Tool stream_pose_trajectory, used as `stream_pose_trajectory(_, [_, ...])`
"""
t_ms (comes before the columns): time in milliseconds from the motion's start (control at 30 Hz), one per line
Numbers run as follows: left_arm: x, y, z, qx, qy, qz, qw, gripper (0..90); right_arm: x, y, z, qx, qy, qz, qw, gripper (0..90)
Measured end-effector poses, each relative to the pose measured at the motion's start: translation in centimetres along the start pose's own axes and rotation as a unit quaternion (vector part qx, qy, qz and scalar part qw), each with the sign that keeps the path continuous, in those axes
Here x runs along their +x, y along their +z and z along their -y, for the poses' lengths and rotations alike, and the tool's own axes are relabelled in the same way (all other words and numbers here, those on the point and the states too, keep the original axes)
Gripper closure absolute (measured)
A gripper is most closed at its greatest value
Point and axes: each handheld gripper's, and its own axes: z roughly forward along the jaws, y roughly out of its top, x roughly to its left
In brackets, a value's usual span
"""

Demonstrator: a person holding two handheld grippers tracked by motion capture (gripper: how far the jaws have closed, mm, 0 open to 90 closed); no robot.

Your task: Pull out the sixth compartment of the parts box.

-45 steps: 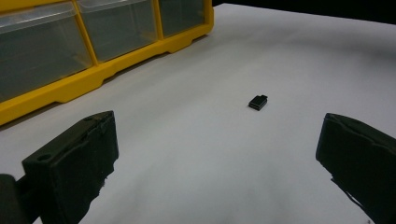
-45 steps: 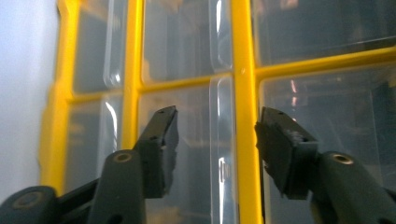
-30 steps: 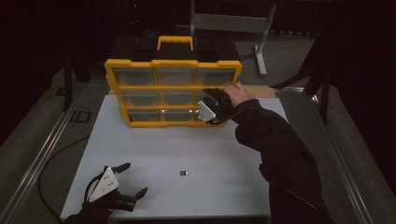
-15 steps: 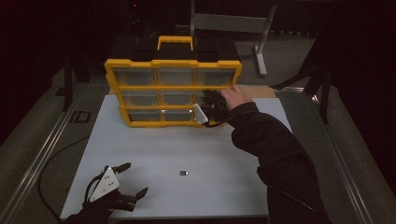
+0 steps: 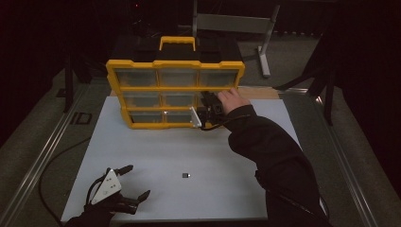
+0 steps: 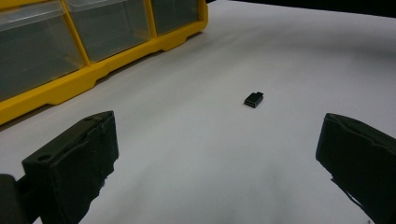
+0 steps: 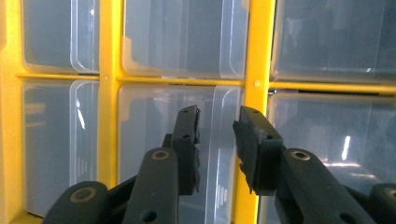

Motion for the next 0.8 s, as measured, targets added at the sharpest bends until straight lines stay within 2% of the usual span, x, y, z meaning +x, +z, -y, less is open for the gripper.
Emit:
stream_pose_trajectory(167, [0.0,0.0,0.0,0.000,0.000,0.001,1.0000,0.0,0.3,0.1,-0.7,0.019,-0.015,0.017,0.9996,74.0])
stream_pose_trajectory(200, [0.0,0.0,0.0,0.000,0.000,0.001,1.0000,0.0,0.4,0.1,-0.7,0.023,-0.016,0.025,0.9993,76.7])
stream_pose_trajectory(267, [-0.1,0.0,0.0,-0.001,0.002,0.001,1.0000,0.0,1.0,0.2,-0.9,0.029,-0.024,0.047,0.9982,76.8])
stream_pose_trajectory(367, [-0.1,0.0,0.0,-0.001,0.001,0.001,1.0000,0.0,1.7,0.4,-1.1,0.038,-0.023,0.071,0.9965,77.0])
stream_pose_trajectory(600, [0.0,0.1,0.0,0.002,0.001,0.001,1.0000,0.0,2.1,0.6,-1.4,0.050,-0.039,0.089,0.9940,77.6])
stream_pose_trajectory(767, [0.0,0.1,0.0,0.003,0.001,0.001,1.0000,0.0,1.9,0.5,-1.5,0.051,-0.024,0.084,0.9949,78.4])
stream_pose_trajectory(800, [0.0,0.1,0.0,0.003,0.001,0.001,1.0000,0.0,1.9,0.5,-1.5,0.052,-0.027,0.084,0.9947,78.5])
